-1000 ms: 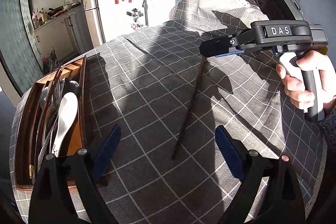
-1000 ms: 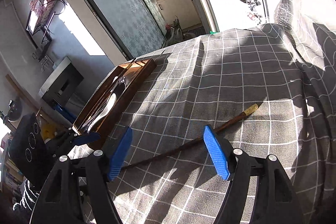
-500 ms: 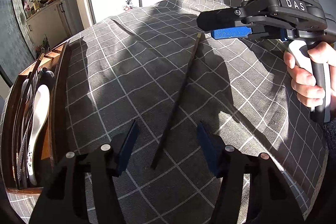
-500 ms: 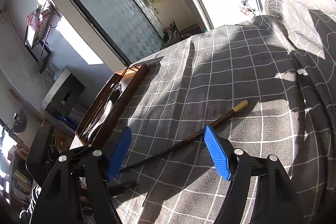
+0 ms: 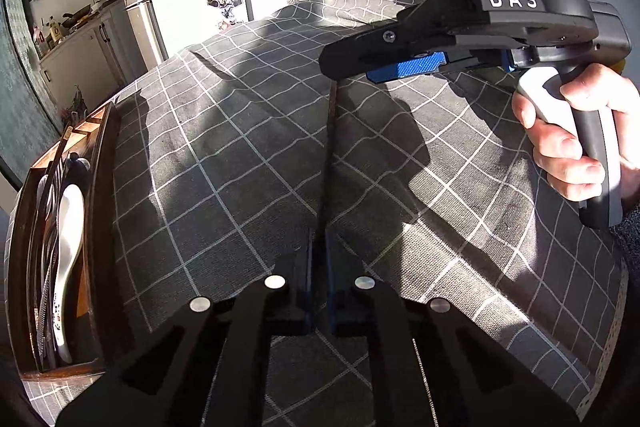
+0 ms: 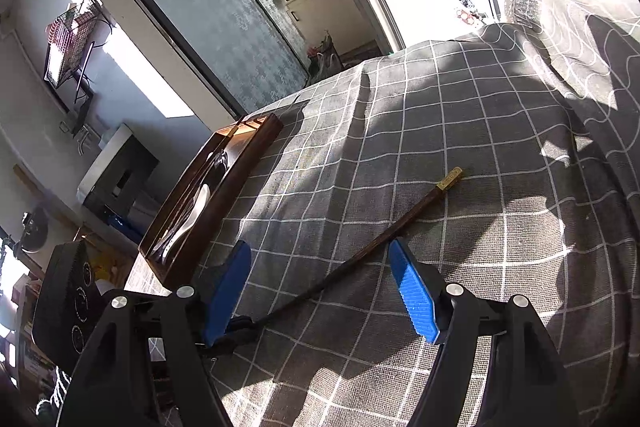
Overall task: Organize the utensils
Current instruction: 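Grasp the last dark chopstick on the cloth with the left tool, then carry the chopstick into the tray and open the left tool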
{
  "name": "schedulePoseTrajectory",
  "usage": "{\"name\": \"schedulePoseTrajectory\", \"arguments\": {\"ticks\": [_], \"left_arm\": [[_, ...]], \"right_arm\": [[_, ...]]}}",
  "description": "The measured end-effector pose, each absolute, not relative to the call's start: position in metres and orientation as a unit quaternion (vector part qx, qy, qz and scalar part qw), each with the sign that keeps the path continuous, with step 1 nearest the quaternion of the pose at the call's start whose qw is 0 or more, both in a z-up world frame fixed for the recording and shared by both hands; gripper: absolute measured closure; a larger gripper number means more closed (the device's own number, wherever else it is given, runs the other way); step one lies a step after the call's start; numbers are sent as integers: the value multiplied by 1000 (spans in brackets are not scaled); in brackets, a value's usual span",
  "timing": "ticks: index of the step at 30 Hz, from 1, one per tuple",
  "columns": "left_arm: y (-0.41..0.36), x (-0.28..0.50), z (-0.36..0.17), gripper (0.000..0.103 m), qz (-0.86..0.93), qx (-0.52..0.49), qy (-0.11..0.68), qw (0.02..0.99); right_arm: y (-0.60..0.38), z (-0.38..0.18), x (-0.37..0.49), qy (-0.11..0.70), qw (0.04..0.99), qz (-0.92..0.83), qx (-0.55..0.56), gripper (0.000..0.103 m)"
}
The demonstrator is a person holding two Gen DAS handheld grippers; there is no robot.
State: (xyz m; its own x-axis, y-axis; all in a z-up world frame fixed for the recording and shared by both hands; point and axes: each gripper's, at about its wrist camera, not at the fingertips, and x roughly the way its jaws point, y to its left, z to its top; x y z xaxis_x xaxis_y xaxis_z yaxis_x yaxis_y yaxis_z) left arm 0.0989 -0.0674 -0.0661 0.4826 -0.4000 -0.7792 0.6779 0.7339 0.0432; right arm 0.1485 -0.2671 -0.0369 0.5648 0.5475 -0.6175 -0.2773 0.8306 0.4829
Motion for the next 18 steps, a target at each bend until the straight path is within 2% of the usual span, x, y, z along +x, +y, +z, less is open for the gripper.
{"name": "schedulePoseTrajectory", "arguments": {"ticks": [6, 12, 17, 18], "left_arm": [[-59, 100, -53, 98, -312, 149, 381, 857], [-48, 93, -24, 98, -321, 116, 356, 870], [-45, 86, -17, 98, -327, 109, 348, 872], [-45, 84, -18, 98, -328, 111, 349, 871]], "right_arm": [[-261, -49, 153, 429, 855, 231, 176, 31], [-246, -56, 163, 459, 816, 257, 241, 31], [-228, -62, 172, 472, 804, 247, 263, 48], [-227, -61, 172, 467, 807, 244, 267, 57]]}}
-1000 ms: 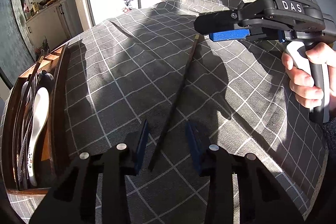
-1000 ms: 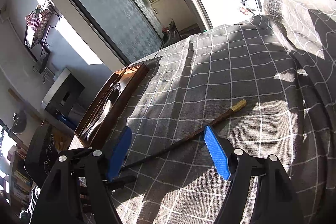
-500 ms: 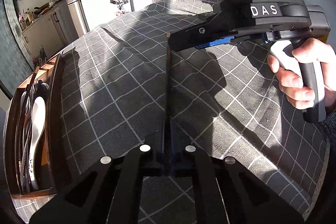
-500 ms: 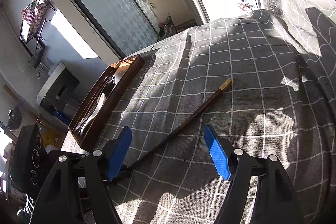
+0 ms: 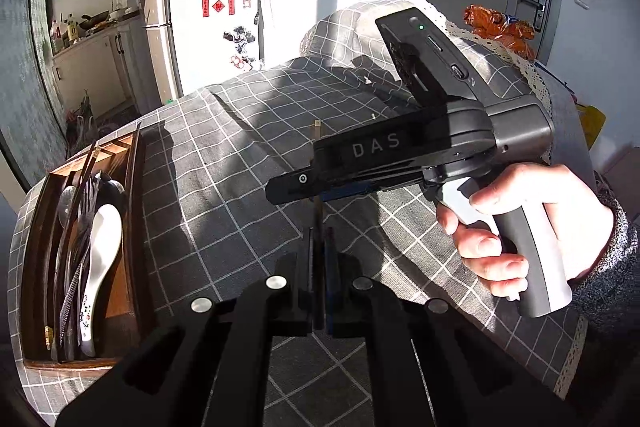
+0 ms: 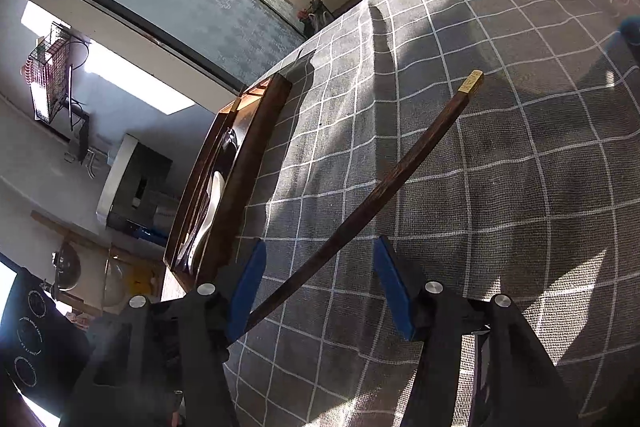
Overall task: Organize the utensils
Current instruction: 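Carry the chopstick into the tray and open the left tool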
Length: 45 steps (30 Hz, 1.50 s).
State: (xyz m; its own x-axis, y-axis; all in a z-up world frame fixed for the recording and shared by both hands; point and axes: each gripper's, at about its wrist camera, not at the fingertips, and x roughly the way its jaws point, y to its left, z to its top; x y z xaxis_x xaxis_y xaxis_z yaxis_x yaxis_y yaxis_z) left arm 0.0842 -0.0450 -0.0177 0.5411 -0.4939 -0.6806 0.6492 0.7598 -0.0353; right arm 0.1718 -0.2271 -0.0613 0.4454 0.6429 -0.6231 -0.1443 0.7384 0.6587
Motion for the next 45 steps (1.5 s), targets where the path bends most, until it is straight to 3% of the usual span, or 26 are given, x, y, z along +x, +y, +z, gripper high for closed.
{"name": "schedulePoseTrajectory", "arguments": {"ticks": [1, 2, 4, 18, 27, 30, 34, 45], "left_arm": [[-44, 82, -19, 98, -328, 113, 350, 870], [-43, 81, -21, 98, -325, 117, 349, 871], [-38, 80, -24, 98, -321, 115, 352, 872], [56, 84, -7, 97, -180, 67, 330, 924], [107, 106, -15, 97, -127, 42, 357, 925], [113, 112, -21, 97, -113, 40, 364, 924], [119, 123, -27, 97, -106, 36, 374, 921], [117, 155, -38, 97, -93, 72, 391, 913]], "right_arm": [[-227, -60, 172, 460, 812, 237, 268, 72], [-226, -59, 171, 455, 817, 233, 267, 79], [-221, -56, 171, 451, 819, 234, 265, 83], [-83, -6, 205, 444, 826, 308, 161, 87], [-22, -28, 236, 482, 801, 326, 142, 87], [-14, -37, 241, 505, 788, 325, 137, 81], [-26, -29, 231, 487, 793, 334, 151, 52], [-83, 0, 214, 435, 824, 322, 166, 41]]}}
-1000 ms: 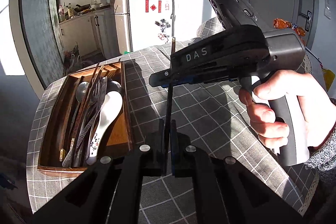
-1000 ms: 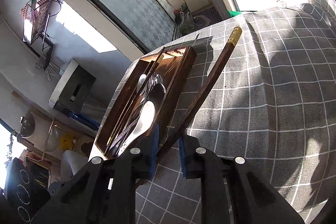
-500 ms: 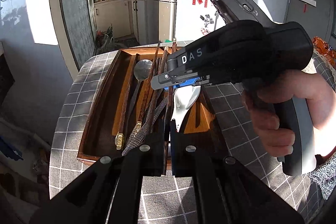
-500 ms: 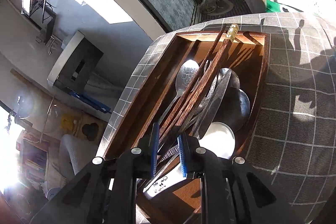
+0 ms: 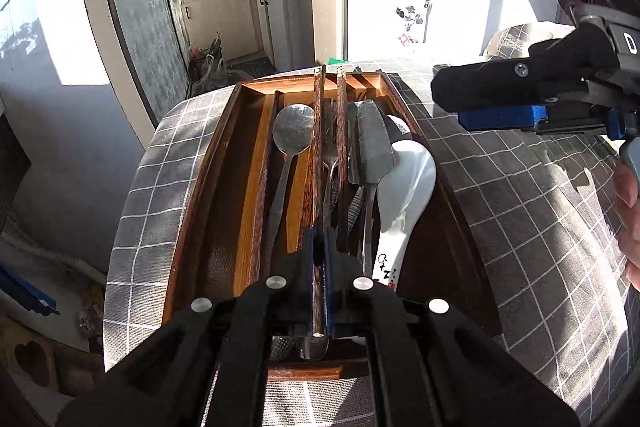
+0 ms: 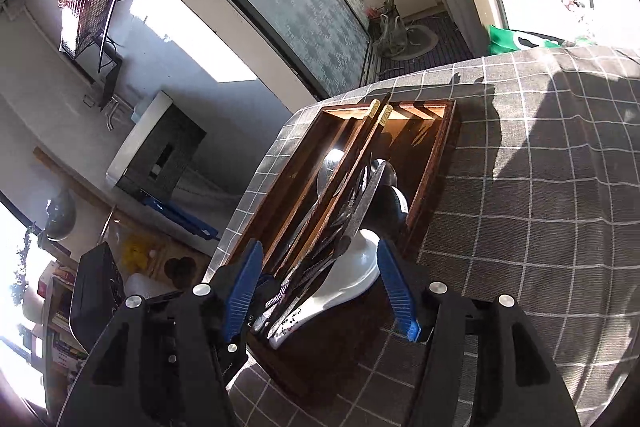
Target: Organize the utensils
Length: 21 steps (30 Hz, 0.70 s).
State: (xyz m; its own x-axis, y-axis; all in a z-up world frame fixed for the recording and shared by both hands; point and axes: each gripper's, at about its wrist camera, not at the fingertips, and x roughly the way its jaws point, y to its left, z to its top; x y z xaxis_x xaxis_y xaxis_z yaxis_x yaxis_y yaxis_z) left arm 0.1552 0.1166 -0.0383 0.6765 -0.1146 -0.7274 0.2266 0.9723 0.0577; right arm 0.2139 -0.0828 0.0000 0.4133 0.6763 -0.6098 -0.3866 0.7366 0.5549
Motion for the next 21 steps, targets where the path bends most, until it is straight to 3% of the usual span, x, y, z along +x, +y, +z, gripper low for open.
{"name": "schedulePoseTrajectory", "arguments": {"ticks": [3, 4, 5, 6, 7, 14, 21], "left_arm": [[117, 156, -41, 90, -84, 80, 385, 915], [118, 154, -40, 61, -78, 79, 383, 917], [121, 152, -39, 26, -69, 77, 376, 921], [124, 148, -37, 13, -68, 69, 366, 926], [127, 145, -35, 8, -75, 58, 358, 929], [129, 113, -21, 4, -76, 49, 326, 941], [121, 51, 5, 3, -83, 67, 199, 974]], "right_arm": [[-94, 2, 204, 424, 839, 309, 144, 35], [-96, 2, 201, 420, 846, 303, 130, 33], [-98, 1, 197, 417, 850, 299, 120, 33], [-100, -2, 193, 417, 852, 297, 111, 31], [-102, -5, 189, 417, 853, 297, 103, 31], [-112, -17, 148, 367, 886, 278, 55, 27], [-135, -4, 91, 233, 946, 224, 27, 16]]}}
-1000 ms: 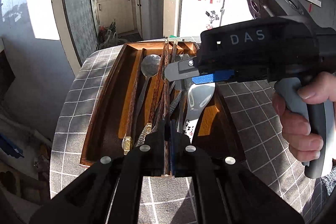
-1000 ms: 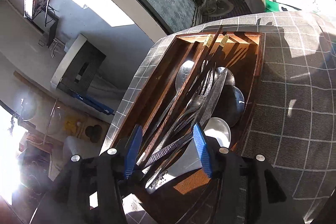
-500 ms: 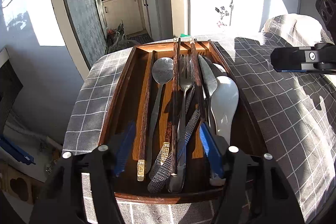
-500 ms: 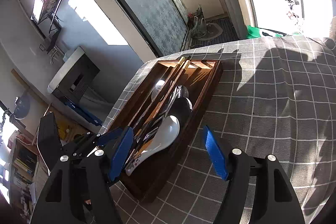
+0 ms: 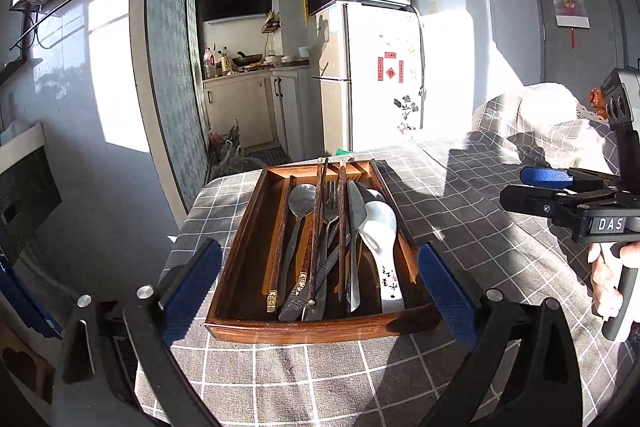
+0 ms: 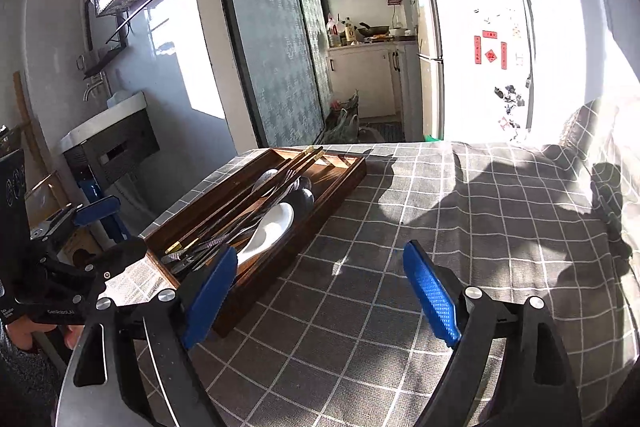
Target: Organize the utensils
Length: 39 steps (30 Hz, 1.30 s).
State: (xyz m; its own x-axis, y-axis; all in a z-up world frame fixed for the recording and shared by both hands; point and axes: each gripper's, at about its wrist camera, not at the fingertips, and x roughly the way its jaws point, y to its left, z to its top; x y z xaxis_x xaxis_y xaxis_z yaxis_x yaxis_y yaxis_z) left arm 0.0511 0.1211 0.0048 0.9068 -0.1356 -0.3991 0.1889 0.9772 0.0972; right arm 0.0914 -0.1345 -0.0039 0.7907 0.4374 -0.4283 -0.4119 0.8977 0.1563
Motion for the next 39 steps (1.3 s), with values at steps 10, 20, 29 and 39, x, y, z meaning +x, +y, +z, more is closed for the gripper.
{"name": "schedulePoseTrajectory", "arguments": {"ticks": [10, 20, 29, 39], "left_arm": [[119, 10, 4, 3, -85, 47, 167, 981], [130, -5, 9, 3, -50, 15, 146, 988], [127, -8, 7, 3, -67, 19, 144, 987], [127, -7, 7, 3, -64, 19, 144, 987]], "right_arm": [[-146, 0, 33, 152, 968, 200, -18, 8], [-141, -7, 15, 152, 977, 142, -49, 3], [-146, -9, 13, 149, 981, 116, -43, 3], [-146, -8, 12, 147, 982, 108, -43, 3]]}}
